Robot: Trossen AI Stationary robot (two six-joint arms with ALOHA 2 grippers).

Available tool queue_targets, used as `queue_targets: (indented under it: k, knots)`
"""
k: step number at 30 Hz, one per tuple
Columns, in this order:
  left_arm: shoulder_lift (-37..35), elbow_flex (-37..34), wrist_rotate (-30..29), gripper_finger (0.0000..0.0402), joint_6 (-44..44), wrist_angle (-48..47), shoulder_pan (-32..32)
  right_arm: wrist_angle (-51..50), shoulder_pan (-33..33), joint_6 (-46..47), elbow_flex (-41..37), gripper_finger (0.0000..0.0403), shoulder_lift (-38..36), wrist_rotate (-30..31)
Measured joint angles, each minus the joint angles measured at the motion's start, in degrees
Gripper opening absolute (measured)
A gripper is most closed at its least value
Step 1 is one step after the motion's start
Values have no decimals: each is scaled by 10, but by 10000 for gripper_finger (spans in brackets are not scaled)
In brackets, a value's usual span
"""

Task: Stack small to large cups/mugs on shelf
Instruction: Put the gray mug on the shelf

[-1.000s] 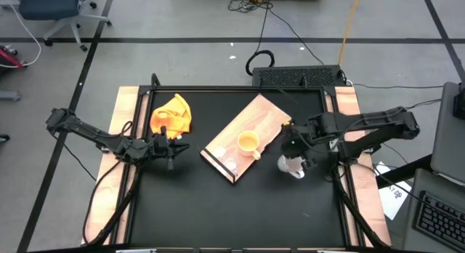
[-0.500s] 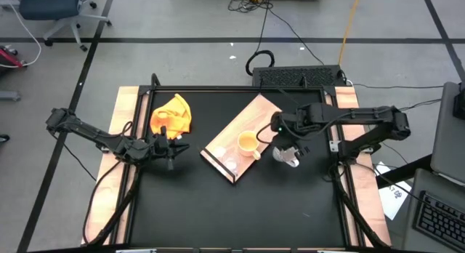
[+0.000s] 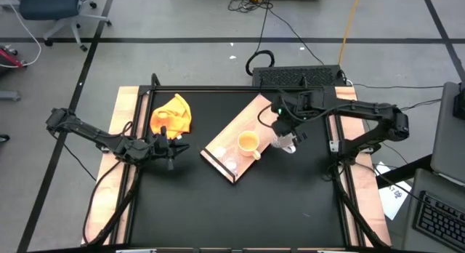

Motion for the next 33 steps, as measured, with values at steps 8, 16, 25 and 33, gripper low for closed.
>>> queue_targets:
  k: [8, 16, 25, 33]
  knots:
    - [0, 0, 0, 31, 0, 0, 0, -6, -65, -20, 47, 9, 46, 3]
    - [0, 0, 0, 31, 0, -14, 0, -63, -88, -47, 101, 9, 123, -3]
    - [0, 0, 0, 31, 1, -14, 0, -68, -92, -100, 168, 9, 172, -26]
    - [0, 0, 0, 31, 3, -14, 0, -72, -107, -116, 177, 9, 197, -34]
